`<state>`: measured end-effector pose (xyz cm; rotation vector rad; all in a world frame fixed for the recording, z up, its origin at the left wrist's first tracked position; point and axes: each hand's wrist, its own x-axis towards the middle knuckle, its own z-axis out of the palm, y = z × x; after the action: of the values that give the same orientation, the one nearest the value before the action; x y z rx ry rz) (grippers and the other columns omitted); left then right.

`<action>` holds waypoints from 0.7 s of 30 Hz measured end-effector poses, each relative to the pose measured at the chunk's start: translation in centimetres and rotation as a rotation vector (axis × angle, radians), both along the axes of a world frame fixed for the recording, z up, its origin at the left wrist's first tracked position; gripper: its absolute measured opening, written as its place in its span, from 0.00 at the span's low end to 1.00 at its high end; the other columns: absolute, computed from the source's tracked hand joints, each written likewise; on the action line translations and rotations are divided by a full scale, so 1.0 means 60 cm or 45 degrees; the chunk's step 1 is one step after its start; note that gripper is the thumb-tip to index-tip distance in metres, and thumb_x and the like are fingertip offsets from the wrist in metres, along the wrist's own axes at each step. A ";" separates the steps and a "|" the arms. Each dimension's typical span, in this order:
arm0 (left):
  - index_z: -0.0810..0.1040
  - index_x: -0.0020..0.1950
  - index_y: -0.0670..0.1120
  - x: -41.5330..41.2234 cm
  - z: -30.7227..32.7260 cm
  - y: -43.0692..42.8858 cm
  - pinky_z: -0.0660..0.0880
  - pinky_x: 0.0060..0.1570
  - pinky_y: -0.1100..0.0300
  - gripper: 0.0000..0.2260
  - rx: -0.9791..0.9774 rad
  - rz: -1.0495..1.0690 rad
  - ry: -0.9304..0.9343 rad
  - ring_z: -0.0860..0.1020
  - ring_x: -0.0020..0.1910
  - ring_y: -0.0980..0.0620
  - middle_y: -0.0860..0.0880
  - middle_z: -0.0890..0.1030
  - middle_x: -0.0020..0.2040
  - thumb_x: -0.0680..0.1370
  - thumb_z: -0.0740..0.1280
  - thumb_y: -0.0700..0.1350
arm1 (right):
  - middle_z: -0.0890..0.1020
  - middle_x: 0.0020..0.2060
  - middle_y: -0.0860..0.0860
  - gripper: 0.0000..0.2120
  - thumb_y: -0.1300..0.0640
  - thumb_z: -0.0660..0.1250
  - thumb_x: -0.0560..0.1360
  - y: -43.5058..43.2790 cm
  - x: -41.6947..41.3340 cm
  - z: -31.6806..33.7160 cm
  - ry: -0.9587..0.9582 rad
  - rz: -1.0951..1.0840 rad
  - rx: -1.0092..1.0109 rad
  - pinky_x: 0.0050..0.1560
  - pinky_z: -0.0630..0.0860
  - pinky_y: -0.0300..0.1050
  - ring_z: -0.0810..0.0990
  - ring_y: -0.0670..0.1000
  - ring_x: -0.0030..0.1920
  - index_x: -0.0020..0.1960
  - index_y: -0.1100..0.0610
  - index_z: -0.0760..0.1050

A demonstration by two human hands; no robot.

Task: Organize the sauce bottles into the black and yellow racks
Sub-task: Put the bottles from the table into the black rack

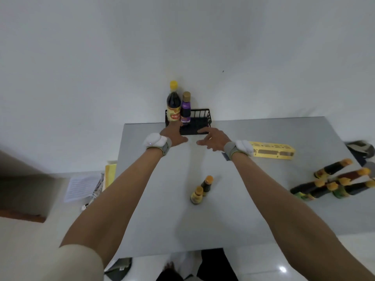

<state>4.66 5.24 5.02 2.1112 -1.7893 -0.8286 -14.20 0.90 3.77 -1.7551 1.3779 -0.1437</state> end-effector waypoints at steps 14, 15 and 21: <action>0.73 0.67 0.49 -0.102 -0.138 0.205 0.73 0.62 0.56 0.26 0.398 -0.229 0.060 0.76 0.63 0.46 0.47 0.76 0.65 0.71 0.73 0.51 | 0.79 0.52 0.55 0.29 0.70 0.61 0.71 0.210 -0.099 -0.087 0.123 -0.069 0.152 0.32 0.72 0.38 0.75 0.54 0.44 0.68 0.49 0.73; 0.73 0.67 0.49 -0.108 -0.142 0.211 0.74 0.62 0.56 0.26 0.399 -0.245 0.057 0.76 0.63 0.47 0.47 0.76 0.65 0.71 0.73 0.50 | 0.79 0.53 0.55 0.28 0.69 0.64 0.71 0.216 -0.097 -0.092 0.125 -0.065 0.150 0.33 0.72 0.37 0.76 0.54 0.45 0.68 0.49 0.73; 0.77 0.58 0.45 -0.137 -0.175 0.235 0.74 0.53 0.56 0.18 0.337 -0.240 0.054 0.78 0.58 0.43 0.44 0.79 0.60 0.71 0.73 0.48 | 0.83 0.56 0.55 0.22 0.60 0.72 0.70 0.245 -0.083 -0.123 0.112 -0.132 0.061 0.58 0.77 0.49 0.80 0.56 0.56 0.63 0.52 0.76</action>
<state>-3.55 19.34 -5.47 2.0787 -1.9735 -1.2097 -19.17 15.60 -3.60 -1.6683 1.5241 -0.0898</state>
